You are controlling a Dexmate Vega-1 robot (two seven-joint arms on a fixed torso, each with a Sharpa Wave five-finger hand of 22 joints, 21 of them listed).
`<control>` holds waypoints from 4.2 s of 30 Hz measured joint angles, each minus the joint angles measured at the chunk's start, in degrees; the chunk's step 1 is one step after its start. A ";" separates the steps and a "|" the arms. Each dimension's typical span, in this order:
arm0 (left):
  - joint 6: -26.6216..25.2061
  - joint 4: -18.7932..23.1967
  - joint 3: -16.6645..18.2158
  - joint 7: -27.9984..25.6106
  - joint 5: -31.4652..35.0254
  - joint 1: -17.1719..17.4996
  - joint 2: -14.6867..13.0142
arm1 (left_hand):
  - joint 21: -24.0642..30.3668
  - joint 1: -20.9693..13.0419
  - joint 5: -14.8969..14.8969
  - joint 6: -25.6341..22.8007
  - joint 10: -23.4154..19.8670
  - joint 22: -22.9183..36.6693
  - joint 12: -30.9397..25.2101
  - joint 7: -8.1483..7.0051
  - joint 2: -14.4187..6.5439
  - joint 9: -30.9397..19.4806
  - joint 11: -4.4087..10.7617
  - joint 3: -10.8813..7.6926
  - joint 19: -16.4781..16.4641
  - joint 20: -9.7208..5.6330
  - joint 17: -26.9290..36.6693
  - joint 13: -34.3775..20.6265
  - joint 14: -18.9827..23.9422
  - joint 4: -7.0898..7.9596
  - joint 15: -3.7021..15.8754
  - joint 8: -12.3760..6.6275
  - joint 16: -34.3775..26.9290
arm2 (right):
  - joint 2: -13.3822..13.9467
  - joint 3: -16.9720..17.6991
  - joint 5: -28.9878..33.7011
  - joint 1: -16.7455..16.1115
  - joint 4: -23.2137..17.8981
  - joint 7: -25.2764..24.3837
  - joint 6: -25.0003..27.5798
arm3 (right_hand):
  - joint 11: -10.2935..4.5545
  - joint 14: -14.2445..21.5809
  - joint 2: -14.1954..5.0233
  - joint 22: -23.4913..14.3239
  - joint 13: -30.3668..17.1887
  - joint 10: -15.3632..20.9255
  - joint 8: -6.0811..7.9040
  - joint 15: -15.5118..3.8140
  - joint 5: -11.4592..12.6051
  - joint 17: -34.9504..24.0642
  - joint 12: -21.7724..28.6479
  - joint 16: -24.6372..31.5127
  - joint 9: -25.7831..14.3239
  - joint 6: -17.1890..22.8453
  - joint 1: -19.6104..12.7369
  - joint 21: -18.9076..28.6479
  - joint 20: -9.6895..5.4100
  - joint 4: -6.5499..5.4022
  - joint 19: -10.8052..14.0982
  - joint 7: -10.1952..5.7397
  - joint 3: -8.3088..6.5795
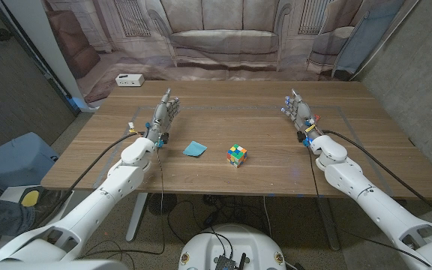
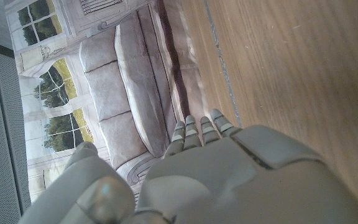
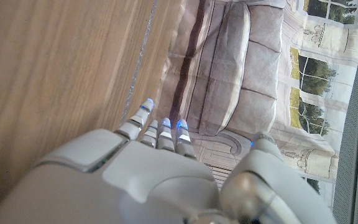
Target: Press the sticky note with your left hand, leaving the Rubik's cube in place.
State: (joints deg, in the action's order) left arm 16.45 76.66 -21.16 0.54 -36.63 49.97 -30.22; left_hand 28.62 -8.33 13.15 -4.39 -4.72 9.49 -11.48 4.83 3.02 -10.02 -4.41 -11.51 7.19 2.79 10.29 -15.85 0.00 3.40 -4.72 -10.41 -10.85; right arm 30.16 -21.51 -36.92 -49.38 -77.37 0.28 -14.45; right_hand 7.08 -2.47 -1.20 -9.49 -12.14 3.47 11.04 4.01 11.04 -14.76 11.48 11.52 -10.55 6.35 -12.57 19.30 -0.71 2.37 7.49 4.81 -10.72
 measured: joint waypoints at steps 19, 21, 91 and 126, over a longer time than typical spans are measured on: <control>4.16 2.90 0.13 -1.65 4.32 2.51 -1.80 | -0.89 -0.67 -0.01 -6.30 -4.69 0.16 -1.50 -1.61 -0.68 0.00 0.95 -0.28 -3.63 0.45 -0.01 2.09 4.27 -0.67 0.93 -1.78 -1.05 | 0.56 -0.35 0.99 -1.96 -2.77 -1.90 0.72 | -0.01 0.00 -0.32 0.01 0.16 0.00 0.00 -0.01 0.00 0.40 0.00 0.00 0.00 0.62 -0.27 0.00 0.11 0.38 0.51 -0.01 -0.38; 4.83 2.88 0.13 -1.85 4.92 2.66 -1.87 | -0.89 -0.97 -0.01 -6.38 -5.37 0.28 -1.50 -1.68 -0.41 0.00 1.28 -0.28 -4.72 0.45 -0.11 2.39 5.25 -0.68 1.16 -1.78 -1.05 | 0.59 -0.35 1.08 -2.07 -2.79 -1.77 0.25 | -0.01 0.00 -0.32 0.01 0.16 0.00 0.00 -0.01 0.00 0.39 0.00 0.00 0.00 0.62 -0.27 0.00 0.11 0.38 0.51 -0.01 -0.38; 13.95 12.38 1.95 -19.13 38.64 11.74 -8.29 | -3.88 -2.47 -0.73 -11.61 -9.01 0.26 -1.93 -0.93 -0.84 -0.27 2.47 -0.05 -6.48 0.90 -0.16 4.14 8.76 -2.31 2.19 -1.53 -1.05 | 0.01 0.66 4.50 -5.06 -4.34 -3.29 -7.82 | 0.39 2.78 1.04 0.03 1.22 2.87 0.60 0.69 0.00 2.25 0.43 0.45 0.03 3.35 -0.56 -2.66 0.42 1.84 4.29 0.91 0.61; -1.52 25.77 2.46 -31.92 59.79 18.93 -12.33 | -6.00 -2.77 -1.18 -17.62 -10.96 0.26 -2.38 -1.36 -1.15 -0.26 3.39 -0.22 -7.40 1.22 -0.15 4.41 10.35 -2.97 2.98 -2.46 -1.04 | -1.16 -0.16 3.85 -3.62 -2.86 -2.30 -7.24 | 0.39 2.77 0.73 0.03 1.21 2.87 0.61 0.69 0.00 2.24 0.43 0.45 -0.27 3.36 -0.26 -3.21 0.72 1.84 4.59 0.91 0.61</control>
State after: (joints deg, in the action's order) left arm 14.93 102.43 -18.69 -31.38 23.16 68.91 -42.55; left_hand 22.62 -11.11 11.97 -22.02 -15.68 9.75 -13.87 3.47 1.87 -10.28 -1.02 -11.74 -0.21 4.01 10.14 -11.45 10.35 0.44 -1.74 -12.87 -11.89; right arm 28.99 -21.67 -33.07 -53.00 -80.23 -2.01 -21.70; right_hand 7.48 0.31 -0.47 -9.46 -10.93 6.34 11.66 4.70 11.03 -12.52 11.91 11.97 -10.82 9.71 -12.83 16.09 0.01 4.21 12.08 5.72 -10.11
